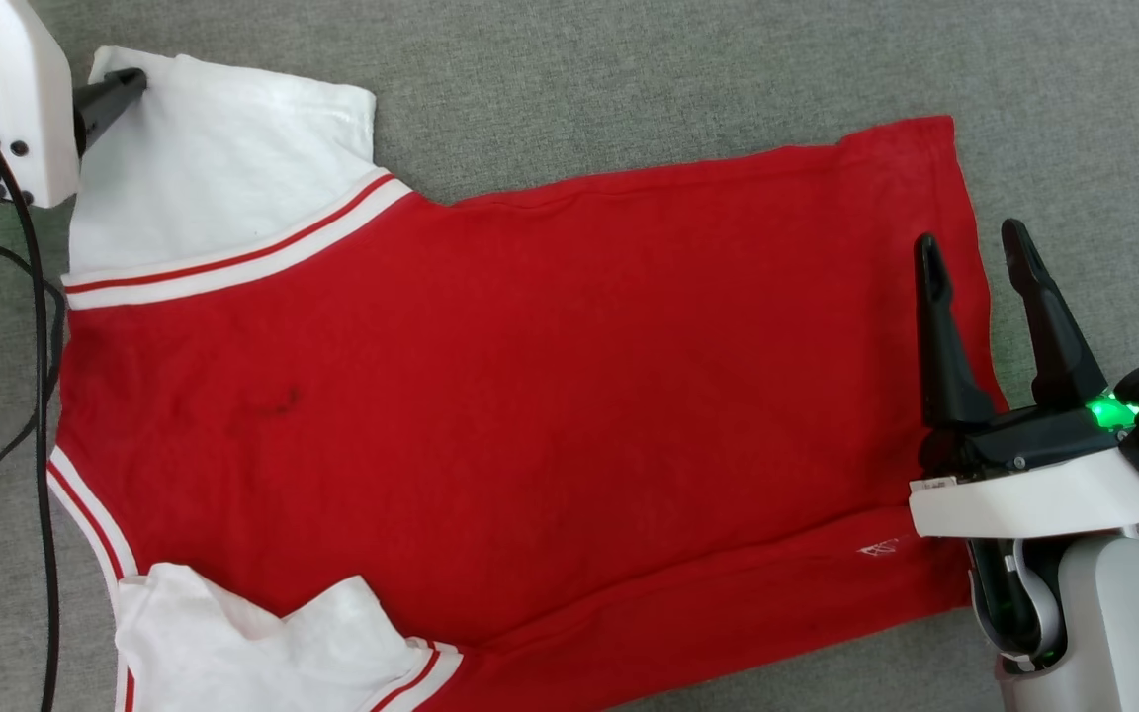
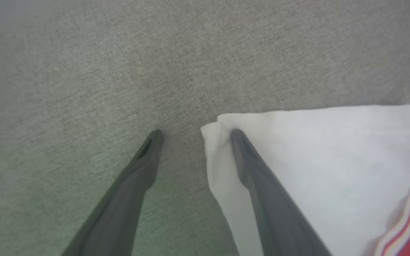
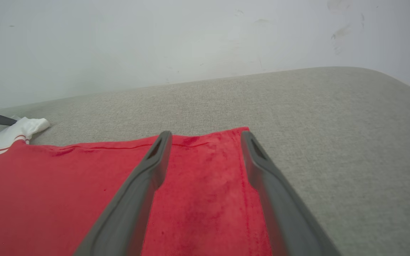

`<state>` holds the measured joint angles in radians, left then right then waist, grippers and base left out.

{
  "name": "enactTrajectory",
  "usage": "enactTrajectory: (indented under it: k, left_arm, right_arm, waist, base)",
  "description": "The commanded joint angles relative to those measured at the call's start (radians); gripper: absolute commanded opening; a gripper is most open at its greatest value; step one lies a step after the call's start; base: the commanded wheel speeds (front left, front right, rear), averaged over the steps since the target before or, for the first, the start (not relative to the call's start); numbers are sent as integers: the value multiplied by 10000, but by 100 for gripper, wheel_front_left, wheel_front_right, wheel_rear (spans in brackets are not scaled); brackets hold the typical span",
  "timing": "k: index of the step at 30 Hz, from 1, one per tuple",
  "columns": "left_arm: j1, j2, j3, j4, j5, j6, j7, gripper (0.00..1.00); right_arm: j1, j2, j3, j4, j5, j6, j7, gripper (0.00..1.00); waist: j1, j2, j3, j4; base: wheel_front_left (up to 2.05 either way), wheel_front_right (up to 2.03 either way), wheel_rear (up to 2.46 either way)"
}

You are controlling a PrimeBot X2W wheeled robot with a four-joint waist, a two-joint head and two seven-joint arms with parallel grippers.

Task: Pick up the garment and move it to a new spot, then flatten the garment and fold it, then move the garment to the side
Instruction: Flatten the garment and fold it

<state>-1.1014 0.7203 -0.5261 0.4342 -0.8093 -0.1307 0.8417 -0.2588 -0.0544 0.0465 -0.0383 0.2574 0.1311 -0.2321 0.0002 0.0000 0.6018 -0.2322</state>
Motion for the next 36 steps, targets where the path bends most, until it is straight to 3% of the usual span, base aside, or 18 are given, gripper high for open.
enactTrajectory:
  k: [1,2,5,19,22,26,36]
  left_arm:
    - [230,-93,-341,121,-160,4,240,21]
    - [303,-93,-445,110,-256,-6,291,0]
    - [412,-12,-628,64,-415,-5,173,0]
    - [498,-302,-819,234,-514,5,-2434,0]
    - [655,-359,-835,298,-499,7,-2837,0]
    - [879,-546,-870,-115,-715,7,-3101,0]
    - [1532,-142,-1208,-2513,-627,10,-3387,0]
  right_arm:
    - [-86,54,-29,17,35,-8,-41,100]
    - [-81,54,-48,33,26,-8,-31,100]
    - [-105,56,-103,56,-14,-8,18,100]
    - [-83,-248,-575,164,-372,-8,817,100]
    - [-130,-504,-758,353,-242,-8,1804,100]
    - [-475,-1349,-679,396,-396,-7,3635,100]
    - [-2169,-2856,-761,1084,869,-9,8390,100]
  waist:
    - [-2,0,-13,6]
    - [-2,0,-21,13]
    - [-2,0,-61,46]
    - [-2,0,-1238,560]
    - [-2,0,-1648,735]
    - [-2,0,-1922,1037]
    - [-2,0,-1784,1935]
  base:
    - [0,0,0]
    - [0,0,0]
    - [0,0,0]
    - [0,0,0]
    - [0,0,0]
    - [0,0,0]
    - [0,0,0]
